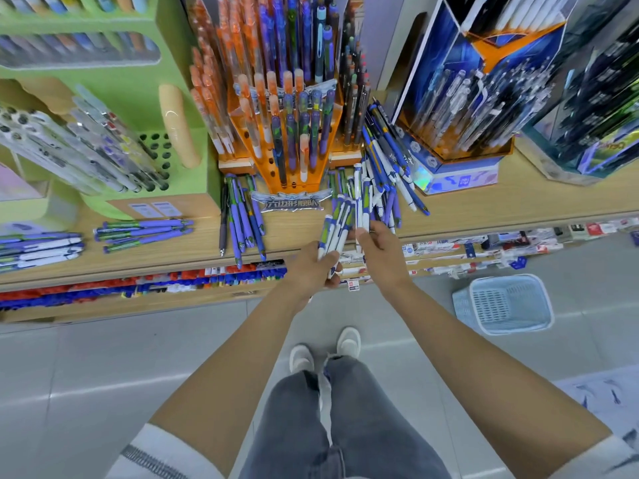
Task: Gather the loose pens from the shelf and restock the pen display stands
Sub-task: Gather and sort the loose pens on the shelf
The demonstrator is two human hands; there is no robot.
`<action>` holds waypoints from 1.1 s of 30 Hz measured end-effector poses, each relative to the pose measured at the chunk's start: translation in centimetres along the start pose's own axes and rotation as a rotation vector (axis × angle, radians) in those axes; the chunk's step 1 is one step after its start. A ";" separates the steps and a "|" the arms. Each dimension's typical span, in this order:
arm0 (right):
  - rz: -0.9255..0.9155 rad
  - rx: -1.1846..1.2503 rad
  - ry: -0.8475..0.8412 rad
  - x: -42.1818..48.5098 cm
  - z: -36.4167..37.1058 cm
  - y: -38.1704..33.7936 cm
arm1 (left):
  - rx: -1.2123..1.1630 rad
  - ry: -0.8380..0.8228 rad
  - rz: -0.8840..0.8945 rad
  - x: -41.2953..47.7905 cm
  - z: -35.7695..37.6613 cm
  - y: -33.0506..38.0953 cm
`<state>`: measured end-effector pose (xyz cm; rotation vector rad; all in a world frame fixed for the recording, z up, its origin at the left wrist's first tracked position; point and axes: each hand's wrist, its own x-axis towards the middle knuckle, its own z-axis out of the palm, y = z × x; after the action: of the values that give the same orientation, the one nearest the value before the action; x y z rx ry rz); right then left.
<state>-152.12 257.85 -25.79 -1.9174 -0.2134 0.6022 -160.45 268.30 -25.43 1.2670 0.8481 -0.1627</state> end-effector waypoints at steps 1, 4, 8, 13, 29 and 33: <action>0.000 0.013 -0.001 -0.1 -0.1 -0.1 | -0.008 -0.004 0.006 -0.2 0.0 -0.2; 0.002 0.042 -0.016 -0.4 -0.2 -0.3 | -0.022 -0.001 0.025 -0.8 -0.6 -0.9; -0.010 0.071 -0.035 -1.2 -1.0 0.0 | -0.042 0.024 0.090 -2.0 -1.5 -1.3; 0.010 0.202 -0.053 -2.0 -4.0 -0.1 | -0.072 -0.007 0.167 -3.0 0.6 0.4; 0.191 0.240 0.224 -0.5 -32.6 6.5 | 0.080 -0.204 0.113 0.9 29.3 4.6; 0.195 0.185 0.260 2.1 -41.6 8.6 | 0.088 -0.224 0.087 2.6 38.3 5.5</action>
<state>-130.57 221.42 -21.35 -1.8255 0.1912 0.4759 -137.72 237.24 -20.95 1.3378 0.5976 -0.2693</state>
